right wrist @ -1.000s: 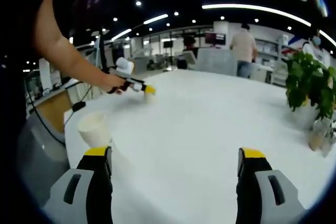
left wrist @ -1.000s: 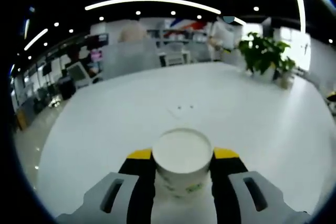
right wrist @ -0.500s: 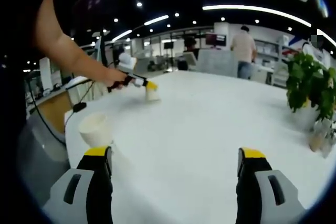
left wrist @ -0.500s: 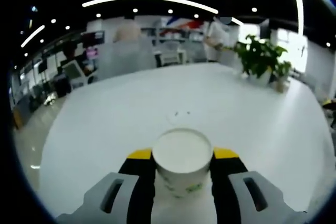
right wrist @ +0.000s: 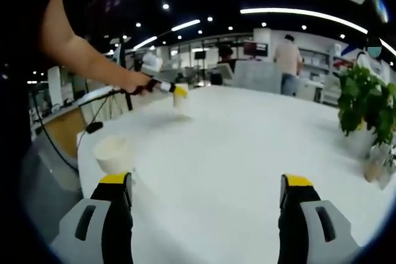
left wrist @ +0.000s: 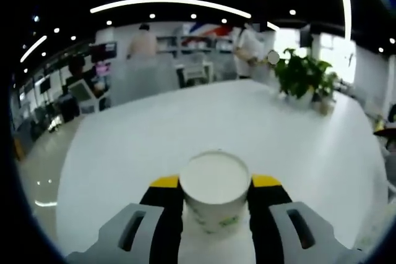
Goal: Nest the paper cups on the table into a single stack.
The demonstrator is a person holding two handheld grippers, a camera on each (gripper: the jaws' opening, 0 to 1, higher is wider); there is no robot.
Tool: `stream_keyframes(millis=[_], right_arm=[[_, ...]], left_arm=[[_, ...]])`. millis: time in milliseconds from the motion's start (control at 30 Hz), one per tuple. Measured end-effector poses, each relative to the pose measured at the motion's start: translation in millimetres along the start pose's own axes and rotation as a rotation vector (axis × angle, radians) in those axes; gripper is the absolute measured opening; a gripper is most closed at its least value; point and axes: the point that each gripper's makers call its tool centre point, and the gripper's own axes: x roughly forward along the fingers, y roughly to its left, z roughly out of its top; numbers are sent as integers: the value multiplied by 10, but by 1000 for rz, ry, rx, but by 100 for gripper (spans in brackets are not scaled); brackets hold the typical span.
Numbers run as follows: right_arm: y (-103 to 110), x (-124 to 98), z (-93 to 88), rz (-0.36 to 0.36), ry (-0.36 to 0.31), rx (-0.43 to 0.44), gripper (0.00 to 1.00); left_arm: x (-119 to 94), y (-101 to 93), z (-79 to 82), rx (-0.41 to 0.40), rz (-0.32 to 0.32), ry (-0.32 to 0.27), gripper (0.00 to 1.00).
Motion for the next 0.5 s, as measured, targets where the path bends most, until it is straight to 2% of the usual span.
stream_keyframes(millis=[267, 500], right_arm=[[3, -15, 45, 1, -8, -7, 98], [-5, -15, 62, 4, -9, -17, 99]], left_arm=[[-86, 64, 182, 7, 16, -3, 40], [-147, 55, 374, 0, -2, -3, 39]])
